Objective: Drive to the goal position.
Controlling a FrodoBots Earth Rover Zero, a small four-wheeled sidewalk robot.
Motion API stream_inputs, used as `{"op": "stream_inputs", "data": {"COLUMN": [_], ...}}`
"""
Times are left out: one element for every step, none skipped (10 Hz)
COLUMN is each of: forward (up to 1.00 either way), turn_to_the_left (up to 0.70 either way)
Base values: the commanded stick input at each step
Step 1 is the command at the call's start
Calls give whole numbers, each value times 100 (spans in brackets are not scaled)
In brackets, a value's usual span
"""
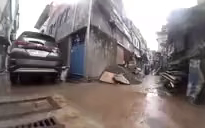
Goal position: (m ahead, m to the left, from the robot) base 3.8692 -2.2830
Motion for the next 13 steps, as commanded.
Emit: {"op": "stream_inputs", "data": {"forward": [99, 99, 99, 99, 99, 99, 99, 99, 99, 99, 99, 0, 0], "turn_to_the_left": [0, 0, 0, -8, -30, 0, 0, 0, -5, -31, -39, 0, 0]}}
